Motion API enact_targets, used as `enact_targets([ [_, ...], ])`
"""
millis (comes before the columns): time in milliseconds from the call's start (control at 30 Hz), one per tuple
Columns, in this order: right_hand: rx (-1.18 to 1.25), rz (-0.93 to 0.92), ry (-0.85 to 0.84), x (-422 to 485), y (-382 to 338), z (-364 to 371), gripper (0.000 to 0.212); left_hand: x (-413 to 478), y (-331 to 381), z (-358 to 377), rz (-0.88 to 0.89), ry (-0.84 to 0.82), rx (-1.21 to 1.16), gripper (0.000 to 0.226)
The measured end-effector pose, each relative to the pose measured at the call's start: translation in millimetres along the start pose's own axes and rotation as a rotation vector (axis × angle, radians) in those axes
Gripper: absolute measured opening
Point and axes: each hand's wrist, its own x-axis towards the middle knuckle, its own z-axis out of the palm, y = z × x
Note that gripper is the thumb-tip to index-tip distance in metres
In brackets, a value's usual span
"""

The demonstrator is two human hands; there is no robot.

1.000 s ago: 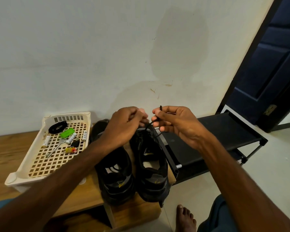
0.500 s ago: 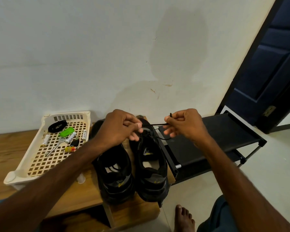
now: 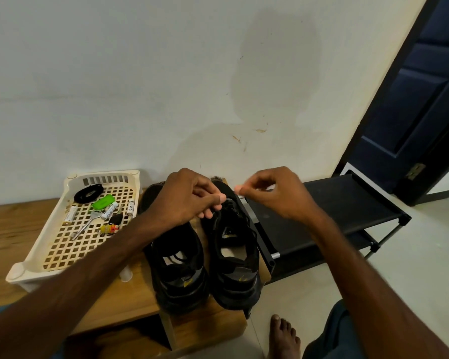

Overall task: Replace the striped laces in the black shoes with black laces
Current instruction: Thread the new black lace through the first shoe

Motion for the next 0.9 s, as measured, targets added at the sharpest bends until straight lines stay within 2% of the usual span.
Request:
enact_targets([
  [67,0.125,-0.086,-0.187,-0.1,-6.8,6.8,0.027,0.5,0.5,6.6,0.019,0.028,0.015,0.007],
  [100,0.155,-0.097,-0.228,0.1,-6.9,10.8,0.025,0.8,0.5,9.3,0.021,0.044,0.023,0.008],
  [267,0.095,-0.068,-0.095,7.3,-1.0,17.6,0.011,0.3,-1.1,17.6,-0.058,0.136,-0.002,0.018],
  [333,0.034,-0.044,-0.05,9.7,0.8,16.7,0.009,-1.5,-2.2,17.5,-0.061,0.168,0.111,0.022],
  [433,-0.059,0.014,-0.053,11.6,5.0,17.5,0.011,-9.0,-2.6,18.6,-0.09,0.094,0.376,0.03],
  [533,-0.082,0.045,-0.079,11.5,6.5,18.8,0.013,-14.4,-2.3,28.2,-0.137,0.077,0.443,0.036],
  [767,-0.09,0.103,-0.038,8.0,0.2,26.3,0.008,-16.9,4.0,46.6,-0.109,0.171,0.522,0.009],
  [900,-0.098,0.117,-0.047,6.3,-5.7,35.4,0.004,-16.0,2.9,45.4,-0.149,0.221,0.459,0.005],
])
